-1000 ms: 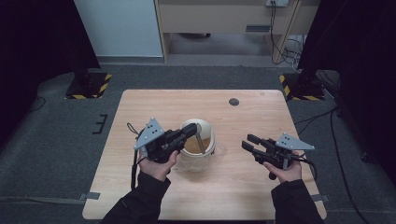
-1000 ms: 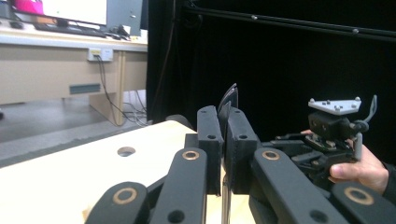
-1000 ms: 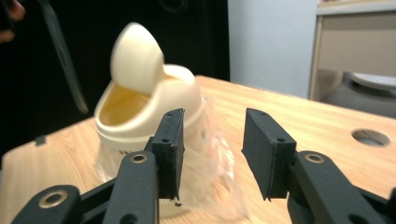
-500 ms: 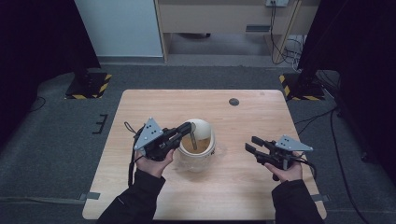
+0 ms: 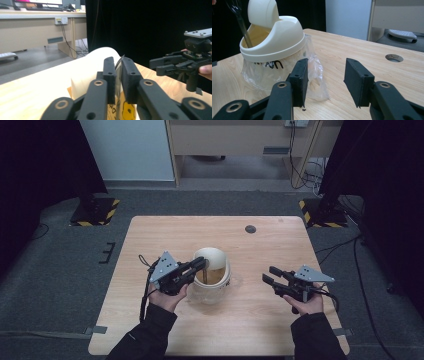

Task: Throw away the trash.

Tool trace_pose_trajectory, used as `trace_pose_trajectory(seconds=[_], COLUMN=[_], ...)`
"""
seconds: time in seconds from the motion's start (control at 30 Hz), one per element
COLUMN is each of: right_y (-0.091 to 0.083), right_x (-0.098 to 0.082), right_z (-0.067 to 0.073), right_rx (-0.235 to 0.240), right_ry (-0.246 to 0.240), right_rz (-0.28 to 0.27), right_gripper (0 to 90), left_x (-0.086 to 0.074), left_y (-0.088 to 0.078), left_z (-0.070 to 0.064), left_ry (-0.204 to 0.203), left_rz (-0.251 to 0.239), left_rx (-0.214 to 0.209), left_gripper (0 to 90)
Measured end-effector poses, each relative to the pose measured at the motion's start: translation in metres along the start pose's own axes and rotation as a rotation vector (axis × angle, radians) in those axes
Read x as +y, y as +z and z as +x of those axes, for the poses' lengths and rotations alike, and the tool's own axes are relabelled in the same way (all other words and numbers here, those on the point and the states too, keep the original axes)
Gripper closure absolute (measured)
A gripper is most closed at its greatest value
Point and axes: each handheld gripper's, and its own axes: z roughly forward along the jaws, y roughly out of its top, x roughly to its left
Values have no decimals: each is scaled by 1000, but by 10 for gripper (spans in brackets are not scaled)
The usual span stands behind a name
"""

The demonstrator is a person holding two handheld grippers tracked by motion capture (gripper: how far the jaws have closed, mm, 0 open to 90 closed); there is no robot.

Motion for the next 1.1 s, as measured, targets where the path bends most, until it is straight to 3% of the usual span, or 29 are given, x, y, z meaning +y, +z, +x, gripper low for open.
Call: trace_pose_trajectory(seconds=[0.13, 0.33, 0.57, 0.7, 0.83, 0.93, 1.03, 1.1], right_y=[-1, -4, -7, -7, -6, -5, -4, -5], right_x=[0, -1, -4, -9, -16, -24, -33, -40], right_z=[-2, -3, -8, -14, -21, -26, -34, -40], right_rx=[-4, -16, -50, -97, -139, -178, -227, -254], right_ry=[3, 9, 16, 53, 106, 126, 143, 164], right_rz=[-4, -4, 11, 30, 67, 118, 183, 218], right_gripper=[534, 524, 435, 314, 239, 196, 179, 176], left_x=[-4, -7, -27, -49, -79, -100, -114, -122], left_y=[-9, -32, -67, -83, -91, -92, -92, -92], left_z=[4, 14, 31, 46, 63, 78, 92, 100], left_ry=[-23, -28, -25, -53, -85, -140, -160, -200], left_rz=[-3, -27, 24, 101, 225, 314, 382, 417], left_rx=[-13, 15, 82, 143, 214, 264, 311, 334], left_gripper=[731, 620, 446, 335, 266, 251, 217, 199])
